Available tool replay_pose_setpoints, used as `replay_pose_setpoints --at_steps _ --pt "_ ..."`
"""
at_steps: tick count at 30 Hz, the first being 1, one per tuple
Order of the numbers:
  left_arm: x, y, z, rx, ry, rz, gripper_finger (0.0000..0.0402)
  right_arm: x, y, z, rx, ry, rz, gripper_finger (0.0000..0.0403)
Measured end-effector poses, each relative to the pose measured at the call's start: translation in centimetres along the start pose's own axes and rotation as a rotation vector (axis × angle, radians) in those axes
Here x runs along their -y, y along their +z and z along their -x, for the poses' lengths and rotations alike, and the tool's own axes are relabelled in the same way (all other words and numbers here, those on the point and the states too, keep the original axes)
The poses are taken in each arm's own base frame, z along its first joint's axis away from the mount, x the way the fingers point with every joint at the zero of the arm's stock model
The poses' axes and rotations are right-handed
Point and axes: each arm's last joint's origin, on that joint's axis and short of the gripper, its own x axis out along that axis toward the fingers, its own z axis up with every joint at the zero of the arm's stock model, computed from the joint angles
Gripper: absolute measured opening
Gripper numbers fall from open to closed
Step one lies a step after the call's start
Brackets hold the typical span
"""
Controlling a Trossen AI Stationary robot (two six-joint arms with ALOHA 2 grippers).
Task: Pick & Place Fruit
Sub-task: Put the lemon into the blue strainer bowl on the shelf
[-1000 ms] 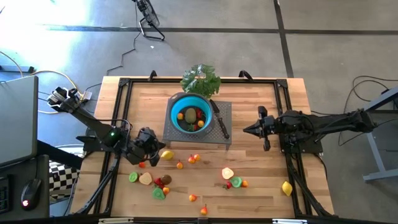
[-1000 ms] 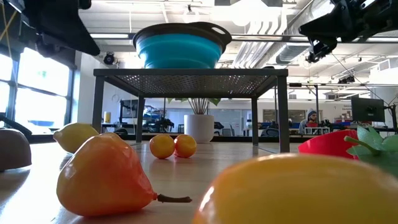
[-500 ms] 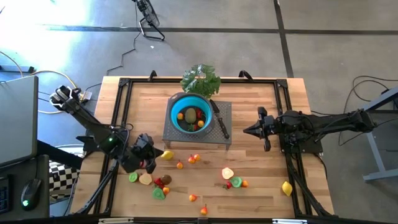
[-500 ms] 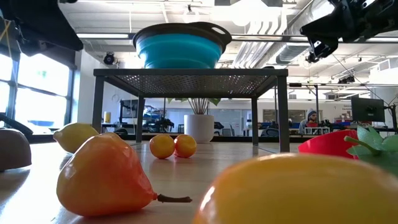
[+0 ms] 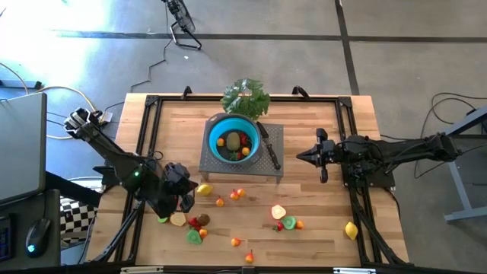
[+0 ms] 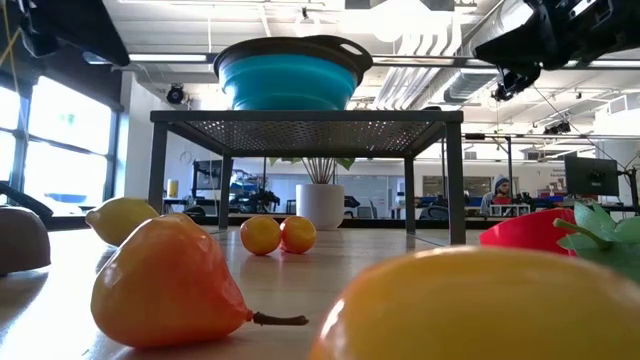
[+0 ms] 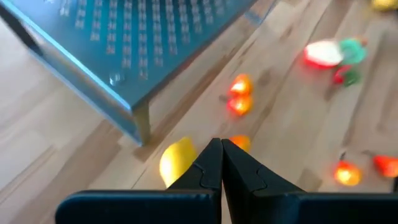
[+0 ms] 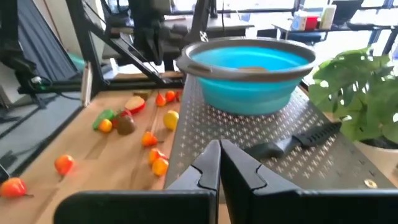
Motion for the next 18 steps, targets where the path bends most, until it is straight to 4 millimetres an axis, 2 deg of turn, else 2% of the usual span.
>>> replay_pose_setpoints --at_steps 5,10,18 --pt "0.9 -1.2 -1.5 -0.099 0.114 -0.065 0.0 0.0 0.0 -0.1 -0.004 0.003 0.001 0.0003" --pt "1.4 -2.3 -2.6 -0.142 0.146 -0.139 0.0 0.0 -0.2 -0.1 -0.017 0.011 0.004 0.0003" --pt "1.9 -2.4 -3.0 -0.15 0.115 -0.115 0.0 -0.1 -0.2 -0.1 -0.027 0.029 0.0 0.0003"
